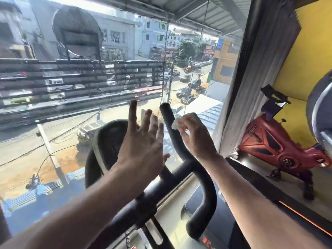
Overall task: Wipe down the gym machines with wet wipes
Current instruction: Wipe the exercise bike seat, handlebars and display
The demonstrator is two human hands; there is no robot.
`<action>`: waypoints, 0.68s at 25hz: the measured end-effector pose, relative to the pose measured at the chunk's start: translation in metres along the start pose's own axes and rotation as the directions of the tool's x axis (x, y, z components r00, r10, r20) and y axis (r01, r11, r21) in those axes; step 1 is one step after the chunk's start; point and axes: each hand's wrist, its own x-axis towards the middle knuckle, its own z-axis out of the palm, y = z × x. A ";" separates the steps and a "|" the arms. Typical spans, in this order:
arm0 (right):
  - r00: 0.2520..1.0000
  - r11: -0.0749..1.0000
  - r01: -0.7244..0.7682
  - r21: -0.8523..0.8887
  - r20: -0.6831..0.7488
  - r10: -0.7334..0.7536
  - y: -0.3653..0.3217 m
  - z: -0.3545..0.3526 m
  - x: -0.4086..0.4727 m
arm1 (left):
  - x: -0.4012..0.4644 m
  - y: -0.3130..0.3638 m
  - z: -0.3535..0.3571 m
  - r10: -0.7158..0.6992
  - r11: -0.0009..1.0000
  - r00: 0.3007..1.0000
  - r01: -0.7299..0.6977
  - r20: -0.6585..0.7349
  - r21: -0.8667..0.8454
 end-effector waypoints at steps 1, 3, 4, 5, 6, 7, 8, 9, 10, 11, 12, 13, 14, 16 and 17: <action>1.000 1.000 0.023 -0.003 0.008 -0.023 -0.001 0.008 0.015 | 0.000 0.002 0.000 -0.007 1.000 1.000 0.007 0.005 -0.018; 0.999 0.998 0.049 -0.049 0.008 -0.049 -0.006 0.020 0.033 | 0.001 0.005 0.000 -0.028 0.996 1.000 0.027 -0.003 -0.081; 0.998 0.996 0.055 -0.070 0.009 -0.054 -0.007 0.024 0.035 | 0.001 0.004 -0.001 -0.033 0.993 0.999 0.032 -0.011 -0.115; 0.999 0.996 0.052 -0.073 0.018 -0.051 -0.007 0.025 0.032 | 0.001 0.003 -0.002 -0.032 0.990 0.999 0.029 -0.017 -0.137; 0.998 0.995 0.061 -0.073 0.039 -0.058 -0.006 0.025 0.024 | 0.001 0.003 -0.002 -0.027 0.989 0.999 0.023 -0.025 -0.143; 0.994 0.994 0.083 -0.071 0.080 -0.077 -0.005 0.024 0.012 | 0.000 0.003 -0.002 -0.026 0.990 0.999 0.021 -0.031 -0.137; 0.987 0.992 0.108 -0.064 0.124 -0.099 -0.002 0.022 -0.002 | 0.000 0.004 -0.001 -0.025 0.992 0.999 0.020 -0.030 -0.126; 0.981 0.991 0.122 -0.046 0.158 -0.113 0.002 0.019 -0.015 | 0.001 0.004 -0.001 -0.022 0.993 0.999 0.018 -0.027 -0.120; 0.977 0.992 0.124 -0.021 0.179 -0.118 0.007 0.018 -0.025 | 0.001 0.004 0.000 -0.018 0.993 1.000 0.016 -0.020 -0.121; 0.974 0.993 0.122 0.002 0.193 -0.120 0.012 0.017 -0.032 | 0.002 0.004 -0.001 -0.017 0.992 1.000 0.015 -0.013 -0.126; 0.970 0.993 0.120 0.019 0.210 -0.121 0.015 0.016 -0.036 | 0.002 0.004 -0.001 -0.018 0.991 1.000 0.016 -0.012 -0.133; 0.965 0.992 0.125 0.030 0.231 -0.128 0.017 0.015 -0.036 | 0.001 0.004 0.000 -0.020 0.991 1.000 0.018 -0.017 -0.135; 0.959 0.989 0.141 0.034 0.243 -0.145 0.016 0.014 -0.032 | 0.001 0.004 0.000 -0.023 0.991 0.999 0.020 -0.024 -0.131; 0.964 0.985 0.171 0.024 0.204 -0.172 0.012 0.011 -0.011 | 0.001 0.005 0.001 -0.023 0.991 0.999 0.019 -0.028 -0.129; 0.972 0.984 0.176 0.014 0.158 -0.177 0.009 0.011 0.006 | 0.001 0.005 0.001 -0.028 0.991 0.999 0.023 -0.033 -0.130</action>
